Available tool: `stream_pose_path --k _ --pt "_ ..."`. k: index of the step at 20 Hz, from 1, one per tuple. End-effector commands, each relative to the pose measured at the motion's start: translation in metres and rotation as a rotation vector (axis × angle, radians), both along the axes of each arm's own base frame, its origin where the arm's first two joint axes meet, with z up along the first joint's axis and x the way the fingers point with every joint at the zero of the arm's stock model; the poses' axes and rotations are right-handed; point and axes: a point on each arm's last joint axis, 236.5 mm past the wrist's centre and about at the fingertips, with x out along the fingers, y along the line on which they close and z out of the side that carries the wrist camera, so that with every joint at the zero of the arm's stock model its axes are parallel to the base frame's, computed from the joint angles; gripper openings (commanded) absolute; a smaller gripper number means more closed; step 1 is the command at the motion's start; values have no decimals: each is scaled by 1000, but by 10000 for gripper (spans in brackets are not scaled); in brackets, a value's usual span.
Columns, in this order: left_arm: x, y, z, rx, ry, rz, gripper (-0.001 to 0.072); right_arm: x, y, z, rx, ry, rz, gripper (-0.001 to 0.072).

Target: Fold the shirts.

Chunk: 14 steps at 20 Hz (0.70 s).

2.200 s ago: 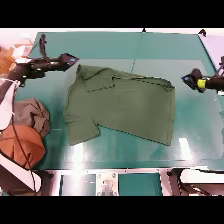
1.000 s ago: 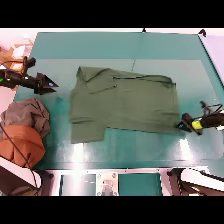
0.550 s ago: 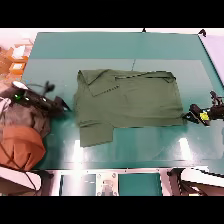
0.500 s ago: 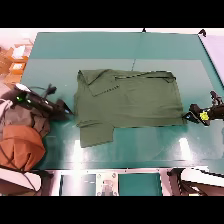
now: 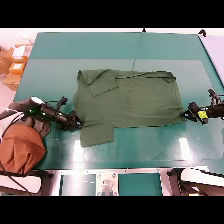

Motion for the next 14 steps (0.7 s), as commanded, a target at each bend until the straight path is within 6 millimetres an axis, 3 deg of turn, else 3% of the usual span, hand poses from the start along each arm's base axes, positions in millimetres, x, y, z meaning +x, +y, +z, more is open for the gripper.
stream_pose_path --k 1,2,4,7,10,12,14 --pt "31 8 -16 78 -112 87 297 2 3 1 10 -5 6 14" --pt "29 7 -14 68 -109 75 299 1 3 1 10 -5 6 14" --pt "18 7 -5 35 -81 23 445 1 3 1 9 -5 6 14" --pt "17 33 21 7 -69 18 445 1 3 1 9 -5 5 14" --pt "23 91 26 141 -105 110 445 2 3 1 8 -8 4 14" --pt "42 100 27 168 -171 170 445 3 3 2 11 -9 2 14" --pt "52 88 24 181 -214 165 445 3 4 2 12 -9 2 14"
